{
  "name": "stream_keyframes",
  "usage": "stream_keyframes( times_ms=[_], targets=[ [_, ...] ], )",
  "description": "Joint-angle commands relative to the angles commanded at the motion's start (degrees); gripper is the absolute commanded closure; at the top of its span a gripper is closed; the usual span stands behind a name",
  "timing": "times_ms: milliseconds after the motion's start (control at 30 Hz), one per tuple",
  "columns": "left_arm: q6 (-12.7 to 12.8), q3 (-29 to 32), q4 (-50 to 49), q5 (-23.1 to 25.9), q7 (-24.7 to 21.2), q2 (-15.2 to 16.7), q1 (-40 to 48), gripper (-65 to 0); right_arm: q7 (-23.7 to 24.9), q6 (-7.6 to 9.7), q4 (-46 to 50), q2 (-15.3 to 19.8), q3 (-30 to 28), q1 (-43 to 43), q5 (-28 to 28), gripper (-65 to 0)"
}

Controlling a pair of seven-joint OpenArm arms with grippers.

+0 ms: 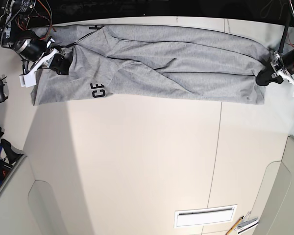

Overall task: Fold the T-shirt properly
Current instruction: 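Lower the folded hem and open both grippers, then grasp the folded shirt's end with the left gripper and fold it toward the right gripper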

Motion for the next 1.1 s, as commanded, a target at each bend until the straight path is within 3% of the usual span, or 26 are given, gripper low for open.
stream_keyframes(
  times_ms=[100,167,433,700,867,967,1100],
  targets=[
    [0.00,0.00,0.11,4.92,-3.45,0.00,-0.31,-0.1,-0.24,-0.02,0.00,0.00,0.00,0.59,-0.04,0.0],
    [0.00,0.00,0.11,7.54,-5.64,0.00,-0.31,0.0,-0.44,-0.02,0.00,0.00,0.00,1.25,-0.02,0.0],
    [0.00,-0.85,0.22,8.94,-5.79,-0.17,-3.50,0.0,-2.34,0.00,0.48,0.02,0.02,3.48,1.99,0.0],
    [0.00,-12.46,3.85,11.85,-5.11,-0.20,-5.03,0.0,-2.58,0.04,6.38,0.00,0.02,3.52,1.97,0.0],
    [0.00,-14.93,14.01,12.66,-3.15,-0.94,-4.50,0.0,-2.58,0.00,10.54,0.02,0.09,3.65,0.61,0.0],
    [0.00,-14.67,22.84,9.38,-0.63,-0.74,-2.64,0.0,-2.51,0.00,10.64,0.02,0.35,3.65,-0.76,0.0],
    [0.00,-13.20,36.54,8.83,-0.22,2.05,3.41,0.0,-1.42,-0.04,10.64,0.04,0.96,3.65,-1.97,0.0]
  ],
)
